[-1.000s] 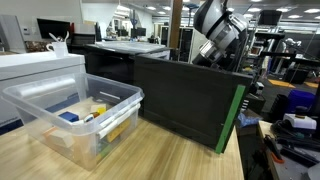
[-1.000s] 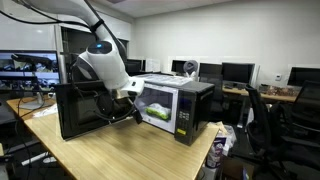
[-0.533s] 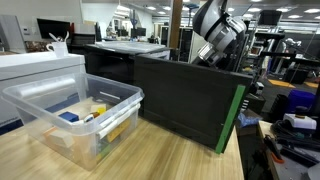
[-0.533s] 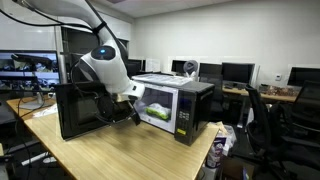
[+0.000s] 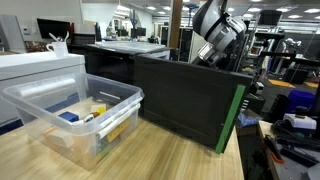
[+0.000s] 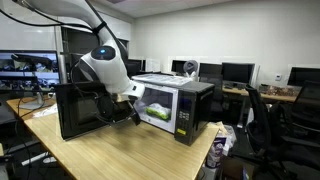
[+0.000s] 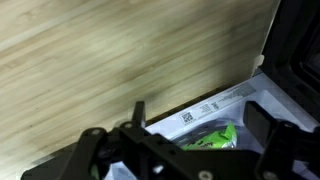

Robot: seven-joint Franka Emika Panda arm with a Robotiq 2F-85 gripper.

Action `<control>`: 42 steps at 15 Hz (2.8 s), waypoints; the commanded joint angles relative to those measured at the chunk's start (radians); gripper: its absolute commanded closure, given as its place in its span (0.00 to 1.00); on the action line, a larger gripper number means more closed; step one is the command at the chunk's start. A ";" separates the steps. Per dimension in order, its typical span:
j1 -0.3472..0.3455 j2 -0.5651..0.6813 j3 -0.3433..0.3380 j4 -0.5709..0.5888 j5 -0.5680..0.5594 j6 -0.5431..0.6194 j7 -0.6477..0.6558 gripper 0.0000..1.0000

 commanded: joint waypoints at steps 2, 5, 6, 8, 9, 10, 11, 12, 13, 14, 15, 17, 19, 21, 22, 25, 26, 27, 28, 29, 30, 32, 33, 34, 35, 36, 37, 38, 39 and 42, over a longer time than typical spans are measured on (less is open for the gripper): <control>0.000 0.000 0.000 0.000 0.000 0.000 0.000 0.00; -0.015 0.011 0.023 0.044 0.318 -0.131 -0.136 0.00; -0.017 0.016 0.023 0.049 0.416 -0.173 -0.184 0.00; -0.016 0.036 0.017 0.044 0.591 -0.258 -0.262 0.00; 0.030 0.045 -0.036 0.037 0.666 -0.316 -0.286 0.00; 0.031 0.056 -0.046 0.030 0.722 -0.371 -0.301 0.00; 0.058 0.036 -0.056 0.038 0.623 -0.300 -0.236 0.00; 0.066 0.048 -0.069 0.037 0.636 -0.317 -0.247 0.00; 0.071 0.050 -0.076 0.039 0.633 -0.316 -0.247 0.00; 0.076 0.050 -0.079 0.040 0.633 -0.315 -0.247 0.00; 0.077 0.050 -0.079 0.042 0.632 -0.315 -0.247 0.00; 0.078 0.057 -0.096 0.044 0.649 -0.305 -0.242 0.00; 0.076 0.067 -0.116 0.046 0.652 -0.305 -0.235 0.00; 0.068 0.076 -0.137 0.050 0.641 -0.330 -0.245 0.00; 0.068 0.079 -0.146 0.056 0.648 -0.335 -0.264 0.00; 0.071 0.080 -0.161 0.078 0.657 -0.354 -0.313 0.00; 0.073 0.080 -0.162 0.087 0.662 -0.354 -0.325 0.00; 0.074 0.083 -0.162 0.098 0.664 -0.346 -0.326 0.00; 0.074 0.087 -0.161 0.108 0.659 -0.346 -0.311 0.00; 0.075 0.088 -0.161 0.117 0.657 -0.346 -0.315 0.00; 0.077 0.091 -0.160 0.126 0.658 -0.345 -0.329 0.00; 0.080 0.107 -0.158 0.154 0.654 -0.345 -0.332 0.00; 0.081 0.124 -0.157 0.180 0.643 -0.347 -0.323 0.00; 0.082 0.140 -0.157 0.206 0.632 -0.346 -0.311 0.00; 0.082 0.157 -0.157 0.236 0.614 -0.348 -0.286 0.00; 0.083 0.176 -0.157 0.269 0.603 -0.348 -0.275 0.00; 0.084 0.201 -0.155 0.306 0.584 -0.352 -0.251 0.00; 0.085 0.224 -0.153 0.340 0.564 -0.354 -0.227 0.00; 0.090 0.249 -0.149 0.372 0.530 -0.349 -0.195 0.00; 0.112 0.285 -0.134 0.375 0.459 -0.328 -0.190 0.00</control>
